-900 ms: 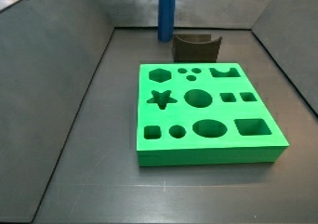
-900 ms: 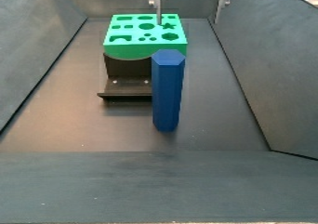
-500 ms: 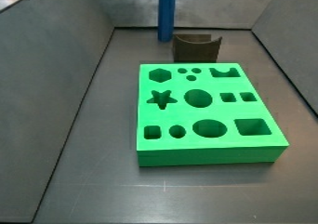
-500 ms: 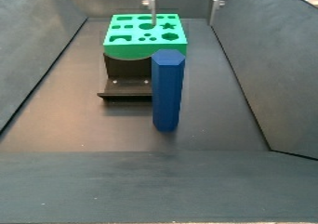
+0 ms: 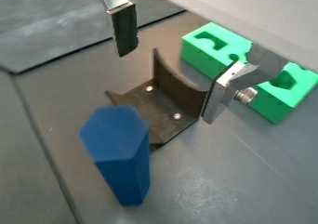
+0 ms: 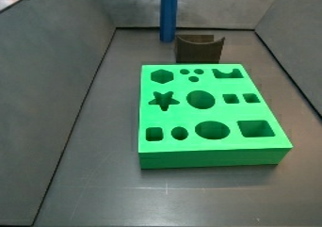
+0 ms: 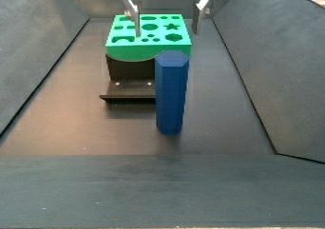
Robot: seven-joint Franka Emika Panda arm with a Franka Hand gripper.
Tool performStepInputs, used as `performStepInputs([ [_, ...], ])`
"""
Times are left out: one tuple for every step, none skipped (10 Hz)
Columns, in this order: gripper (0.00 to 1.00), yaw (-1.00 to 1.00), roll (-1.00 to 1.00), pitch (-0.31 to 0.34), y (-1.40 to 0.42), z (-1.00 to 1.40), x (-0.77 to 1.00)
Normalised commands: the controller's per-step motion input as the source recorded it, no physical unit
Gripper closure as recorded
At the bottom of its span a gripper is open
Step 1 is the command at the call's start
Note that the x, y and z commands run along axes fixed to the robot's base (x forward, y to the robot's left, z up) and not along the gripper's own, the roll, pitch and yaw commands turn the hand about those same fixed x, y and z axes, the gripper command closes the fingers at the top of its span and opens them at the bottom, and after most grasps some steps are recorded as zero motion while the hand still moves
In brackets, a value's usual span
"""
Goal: Pick up the hexagon object. Move up. Move to above the board. Insert the hexagon object.
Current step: Pick up the hexagon object.
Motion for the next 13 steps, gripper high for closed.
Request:
performStepInputs([
  [0.0, 0.79, 0.01, 0.0, 0.38, -0.36, -0.05],
  [0.0, 0.65, 0.0, 0.0, 0.51, -0.37, -0.09],
  [0.0, 0.54, 0.0, 0.0, 0.48, -0.25, 0.0],
  [0.0, 0.29, 0.0, 0.0, 0.32, -0.2, 0.0],
  [0.0, 0.28, 0.0, 0.0, 0.26, -0.23, 0.02],
  [0.0, 0.0, 0.0, 0.0, 0.03, -0.09, 0.0],
  [0.0, 0.27, 0.06, 0.0, 0.0, -0.31, 0.01],
  [0.0, 0.4, 0.04, -0.05, 0.0, -0.53, 0.1],
  [0.0, 0.06, 0.0, -0.061, 0.04, -0.08, -0.09],
  [0.0, 0.0, 0.0, 0.0, 0.0, 0.0, 0.0],
  [1.0, 0.0, 0.0, 0.0, 0.0, 0.0, 0.0],
  [1.0, 0.0, 0.0, 0.0, 0.0, 0.0, 0.0],
  [1.0, 0.0, 0.0, 0.0, 0.0, 0.0, 0.0],
])
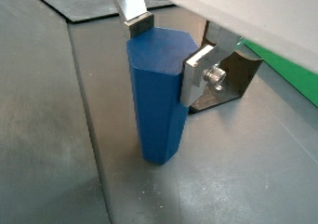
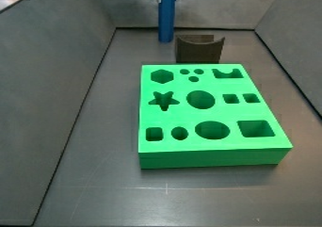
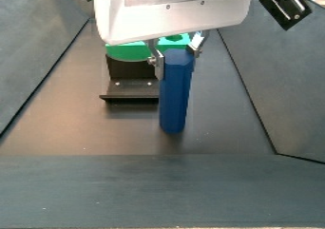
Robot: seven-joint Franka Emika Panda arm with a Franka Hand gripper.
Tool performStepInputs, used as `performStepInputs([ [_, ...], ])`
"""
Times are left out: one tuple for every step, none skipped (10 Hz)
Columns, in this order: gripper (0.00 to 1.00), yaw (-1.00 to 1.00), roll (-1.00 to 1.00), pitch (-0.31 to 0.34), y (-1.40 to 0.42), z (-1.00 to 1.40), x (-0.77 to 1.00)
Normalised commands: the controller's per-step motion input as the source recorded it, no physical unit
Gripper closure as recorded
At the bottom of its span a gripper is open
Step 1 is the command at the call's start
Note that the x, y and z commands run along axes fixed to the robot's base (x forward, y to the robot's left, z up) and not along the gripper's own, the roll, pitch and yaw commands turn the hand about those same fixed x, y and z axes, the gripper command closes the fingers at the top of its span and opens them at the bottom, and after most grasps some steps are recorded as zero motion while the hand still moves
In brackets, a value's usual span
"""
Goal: Pick up the hexagon object. Move up. Move to above the board. Insert the hexagon object.
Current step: Pick up the hexagon object.
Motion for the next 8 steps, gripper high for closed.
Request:
performStepInputs([
  [1.0, 0.0, 0.0, 0.0, 0.0, 0.0, 0.0],
  [1.0, 0.0, 0.0, 0.0, 0.0, 0.0, 0.0],
  [1.0, 0.0, 0.0, 0.0, 0.0, 0.0, 0.0],
  [1.0, 0.0, 0.0, 0.0, 0.0, 0.0, 0.0],
  [1.0, 0.0, 0.0, 0.0, 0.0, 0.0, 0.0],
  [1.0, 0.0, 0.0, 0.0, 0.0, 0.0, 0.0],
  [1.0, 0.0, 0.0, 0.0, 0.0, 0.0, 0.0],
  [1.0, 0.0, 0.0, 0.0, 0.0, 0.0, 0.0],
])
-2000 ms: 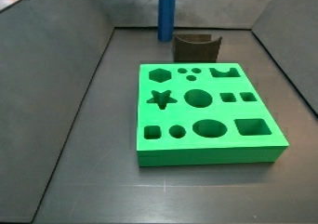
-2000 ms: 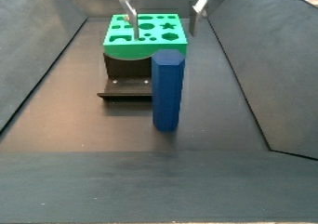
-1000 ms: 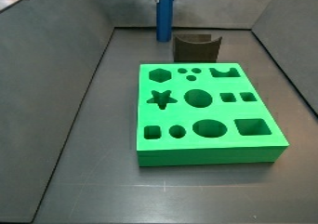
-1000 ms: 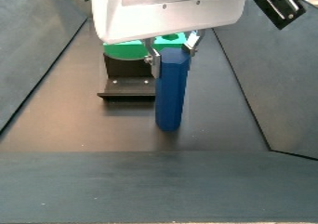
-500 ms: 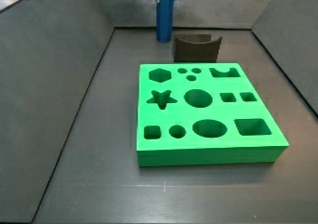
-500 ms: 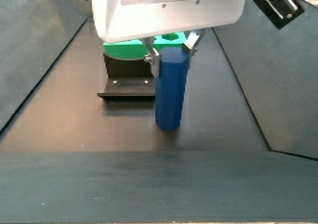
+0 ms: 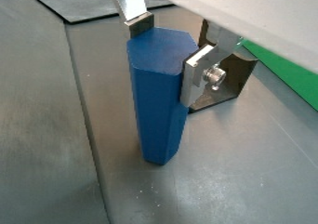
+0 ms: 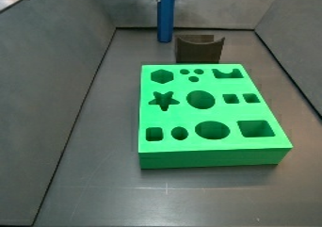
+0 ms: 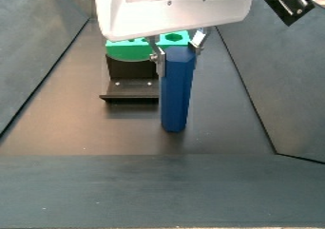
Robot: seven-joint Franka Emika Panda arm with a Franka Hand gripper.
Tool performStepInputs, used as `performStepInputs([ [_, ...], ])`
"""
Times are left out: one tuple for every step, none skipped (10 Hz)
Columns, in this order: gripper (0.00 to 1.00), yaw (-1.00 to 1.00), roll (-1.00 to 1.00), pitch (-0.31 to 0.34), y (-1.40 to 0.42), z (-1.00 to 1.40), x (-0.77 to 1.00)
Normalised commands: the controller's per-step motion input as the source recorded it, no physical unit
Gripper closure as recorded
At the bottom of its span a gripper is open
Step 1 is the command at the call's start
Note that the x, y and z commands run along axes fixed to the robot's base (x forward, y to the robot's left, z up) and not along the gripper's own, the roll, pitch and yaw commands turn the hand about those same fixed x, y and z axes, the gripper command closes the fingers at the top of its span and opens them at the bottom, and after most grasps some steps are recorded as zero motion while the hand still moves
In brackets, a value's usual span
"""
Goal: Pick up the hexagon object. Move up. Move to above the board. Insert the hexagon object.
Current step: Move up, then move to above the board.
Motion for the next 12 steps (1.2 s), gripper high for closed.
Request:
performStepInputs([
  [1.0, 0.0, 0.0, 0.0, 0.0, 0.83, 0.0],
  [1.0, 0.04, -0.01, -0.014, -0.1, 0.78, 0.04],
  [1.0, 0.05, -0.01, -0.001, -0.08, 0.7, 0.03],
  [1.0, 0.05, 0.0, 0.026, -0.04, 0.5, 0.02],
  [1.0, 0.04, 0.0, 0.045, -0.02, 0.32, 0.02],
  [1.0, -0.08, -0.08, 0.111, -0.05, 1.0, -0.47],
  [1.0, -0.08, -0.07, 0.1, -0.05, 1.0, -0.48],
  [1.0, -0.08, -0.02, 0.027, -0.04, 1.0, -0.45],
  [1.0, -0.07, -0.01, 0.013, -0.04, 1.0, -0.43],
  [1.0, -0.05, 0.02, 0.011, -0.03, 1.0, -0.39],
  [1.0, -0.04, 0.02, 0.025, -0.02, 1.0, -0.36],
  [1.0, -0.03, 0.02, 0.032, -0.02, 1.0, -0.32],
])
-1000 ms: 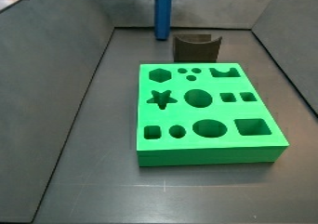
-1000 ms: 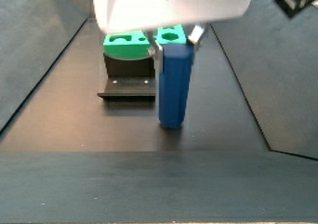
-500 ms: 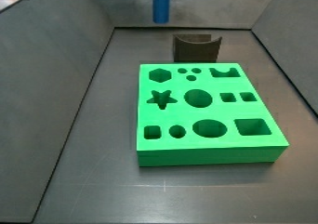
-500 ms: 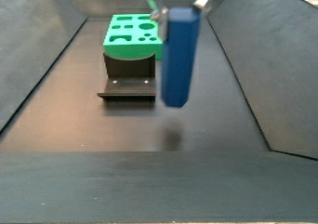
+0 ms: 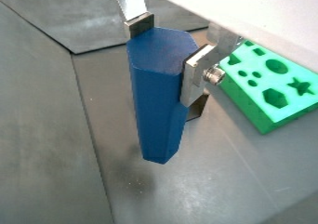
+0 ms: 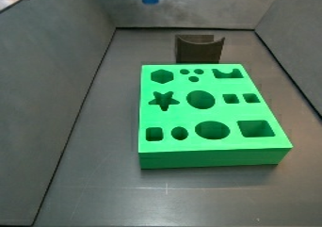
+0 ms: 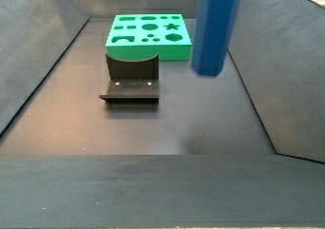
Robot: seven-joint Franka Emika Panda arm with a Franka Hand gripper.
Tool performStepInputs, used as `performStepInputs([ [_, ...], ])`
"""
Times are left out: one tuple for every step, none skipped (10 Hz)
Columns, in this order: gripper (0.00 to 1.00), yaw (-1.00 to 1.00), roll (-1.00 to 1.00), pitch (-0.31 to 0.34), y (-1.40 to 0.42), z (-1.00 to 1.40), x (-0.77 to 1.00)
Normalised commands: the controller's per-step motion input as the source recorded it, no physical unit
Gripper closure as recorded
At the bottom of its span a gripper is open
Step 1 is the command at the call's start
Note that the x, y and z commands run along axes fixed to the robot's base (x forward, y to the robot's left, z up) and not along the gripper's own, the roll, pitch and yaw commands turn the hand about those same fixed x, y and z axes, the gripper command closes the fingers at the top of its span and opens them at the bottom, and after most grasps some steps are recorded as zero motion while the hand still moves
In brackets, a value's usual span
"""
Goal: Pick up the hexagon object. Move up. Move to above the board. Insert the hexagon object.
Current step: Move to above the board.
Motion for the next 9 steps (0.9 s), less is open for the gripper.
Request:
performStepInputs([
  [1.0, -0.03, 0.02, 0.031, -0.01, 1.0, -0.31],
  [1.0, -0.02, 0.03, 0.027, 0.0, 0.8, -0.21],
  [1.0, -0.02, 0.03, 0.036, 0.0, 0.6, -0.13],
  [1.0, -0.01, 0.03, 0.059, 0.01, 0.41, -0.07],
  [1.0, -0.01, 0.02, 0.093, 0.02, 0.18, -0.02],
  [1.0, -1.0, 0.1, 0.197, -1.0, -0.02, 0.12],
  [1.0, -1.0, 0.11, 0.197, -1.0, -0.02, 0.12],
  [1.0, -1.0, 0.12, 0.193, -1.0, -0.02, 0.12],
  [1.0, -1.0, 0.09, 0.184, -1.0, -0.02, 0.12],
])
